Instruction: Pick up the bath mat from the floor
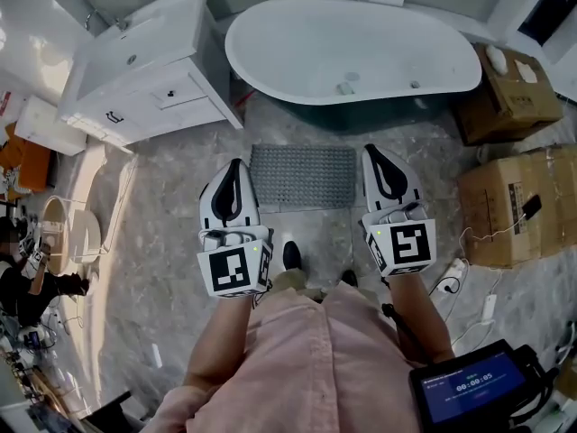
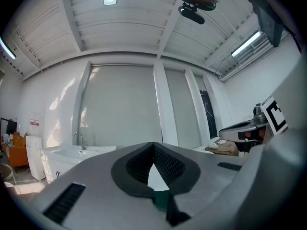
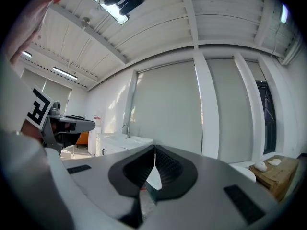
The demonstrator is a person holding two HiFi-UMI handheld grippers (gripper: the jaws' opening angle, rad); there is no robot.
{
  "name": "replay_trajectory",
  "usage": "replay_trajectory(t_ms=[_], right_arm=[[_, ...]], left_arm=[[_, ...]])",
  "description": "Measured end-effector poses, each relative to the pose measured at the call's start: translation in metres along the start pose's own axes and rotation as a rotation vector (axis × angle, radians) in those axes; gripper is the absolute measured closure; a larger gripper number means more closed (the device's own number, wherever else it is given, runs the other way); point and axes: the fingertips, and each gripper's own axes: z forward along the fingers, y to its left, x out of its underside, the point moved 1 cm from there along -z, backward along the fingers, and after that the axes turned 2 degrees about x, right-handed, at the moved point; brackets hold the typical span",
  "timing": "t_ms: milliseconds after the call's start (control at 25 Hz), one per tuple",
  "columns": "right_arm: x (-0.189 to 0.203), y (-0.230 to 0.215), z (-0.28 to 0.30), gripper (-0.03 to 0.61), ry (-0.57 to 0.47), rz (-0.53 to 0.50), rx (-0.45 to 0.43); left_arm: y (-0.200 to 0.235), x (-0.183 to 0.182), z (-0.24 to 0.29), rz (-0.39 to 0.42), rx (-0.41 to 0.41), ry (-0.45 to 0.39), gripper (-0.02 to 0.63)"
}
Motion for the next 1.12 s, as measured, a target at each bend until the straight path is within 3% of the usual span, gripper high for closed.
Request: replay_trajectory(t_ms=[240,520,960,1120], right_arm=[[-0.001,0.05,0.059,0.56,0.008,-0.011,0.071],[-0.006,0.045,0.066,0.56,-0.008,0.005,0.116],[-0.021,0.048,0.079,0.56,-0.052,-0.017,0.092],[-0.03,0.027,0.085,0.56,-0.062,-0.026,0.074]], left_arm=[[0.084,0.022,0.026,-0.014,0.055,-0.015,0.589],[0.091,0.015,0.048,0.003,0.092,-0.023,0.589],[0.098,0.007,0.059,0.013,0.083,-0.07,0.589],[0.089,-0.006,0.076,0.005,0.092,-0.088,0.589]])
